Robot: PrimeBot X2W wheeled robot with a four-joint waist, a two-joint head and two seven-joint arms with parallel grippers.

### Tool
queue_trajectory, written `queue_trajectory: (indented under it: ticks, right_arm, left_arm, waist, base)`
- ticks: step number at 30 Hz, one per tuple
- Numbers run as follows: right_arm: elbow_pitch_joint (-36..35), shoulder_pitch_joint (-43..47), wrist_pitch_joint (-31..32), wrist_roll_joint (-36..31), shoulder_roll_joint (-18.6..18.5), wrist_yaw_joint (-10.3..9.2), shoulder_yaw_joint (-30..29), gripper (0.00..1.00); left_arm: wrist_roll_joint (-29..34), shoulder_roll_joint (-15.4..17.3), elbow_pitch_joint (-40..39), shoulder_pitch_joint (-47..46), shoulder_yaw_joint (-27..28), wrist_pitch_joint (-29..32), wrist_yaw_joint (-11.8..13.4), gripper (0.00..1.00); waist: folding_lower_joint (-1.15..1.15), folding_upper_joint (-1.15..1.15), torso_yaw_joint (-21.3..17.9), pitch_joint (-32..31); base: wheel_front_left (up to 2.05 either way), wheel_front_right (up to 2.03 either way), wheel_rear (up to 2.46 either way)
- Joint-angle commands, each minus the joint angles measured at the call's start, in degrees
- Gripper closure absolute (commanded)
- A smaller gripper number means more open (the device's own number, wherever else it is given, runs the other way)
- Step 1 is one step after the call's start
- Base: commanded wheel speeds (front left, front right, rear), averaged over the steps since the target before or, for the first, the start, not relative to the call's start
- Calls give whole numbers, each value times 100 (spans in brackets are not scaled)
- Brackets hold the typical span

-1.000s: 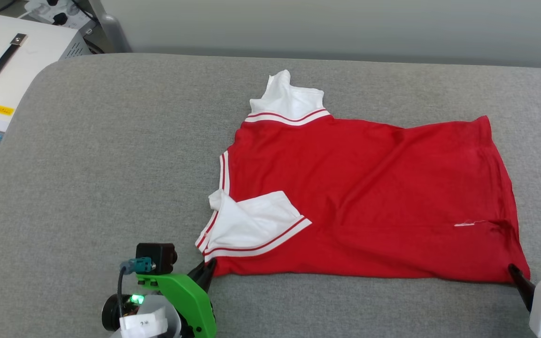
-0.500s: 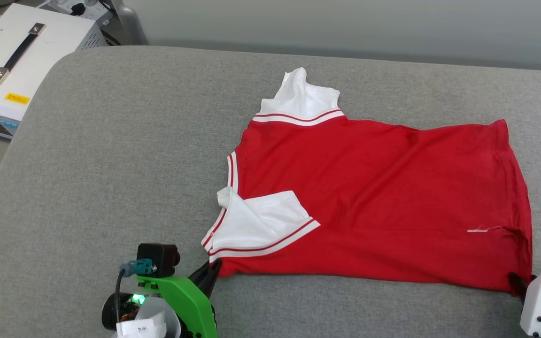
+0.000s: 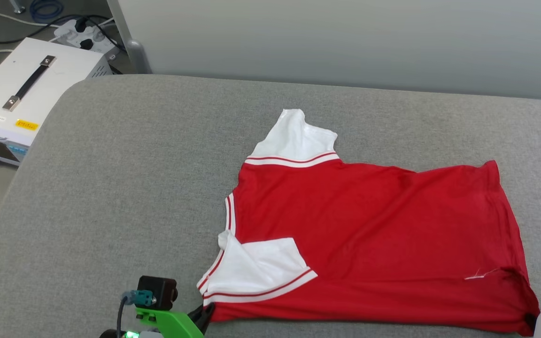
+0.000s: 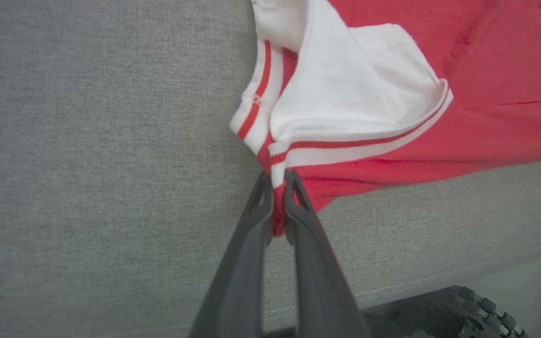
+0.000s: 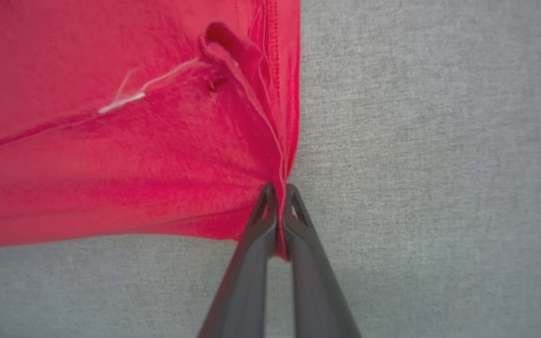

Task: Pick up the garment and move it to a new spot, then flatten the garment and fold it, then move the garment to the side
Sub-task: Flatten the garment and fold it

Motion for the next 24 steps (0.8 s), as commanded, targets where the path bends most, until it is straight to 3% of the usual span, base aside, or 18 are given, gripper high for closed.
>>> queue_trajectory:
  ticks: [1, 8, 15, 16, 17, 18, 24]
  right_arm:
    - [-162, 160, 154, -71, 20, -11, -114, 100]
    - [-780, 476, 595, -172, 165, -11, -280, 100]
    - [-554, 507, 527, -256, 221, -11, -208, 100]
    - [-502, 503, 499, -264, 214, -11, -190, 100]
    - [-453, 490, 447, -254, 206, -11, -156, 66]
    - [-416, 477, 396, -230, 207, -11, -145, 0]
    - [-439, 326, -170, -188, 8, -11, -29, 0]
  left_arm:
    - [-3, 94, -51, 133, -4, 53, 64, 100]
    - [-75, 91, -111, 291, -136, 241, 104, 100]
    - [-51, -27, 143, 218, -247, 258, 49, 100]
    - [-32, -37, 183, 202, -265, 251, 37, 60]
    - [-2, -51, 228, 179, -280, 223, 30, 0]
    - [5, -71, 260, 162, -271, 189, 33, 0]
    - [145, -117, 316, -11, -135, -227, 28, 0]
  waist:
    - [0, 0, -13, -102]
    - [0, 0, -55, -119]
    - [0, 0, -88, -89]
    - [0, 0, -89, -93]
    - [0, 0, -89, -99]
    - [0, 0, -89, -109]
    - [0, 0, -105, -189]
  base:
    - [0, 0, 0]
    - [0, 0, 0]
    - [0, 0, 0]
    - [0, 0, 0]
    - [0, 0, 0]
    - [0, 0, 0]
    - [0, 0, 0]
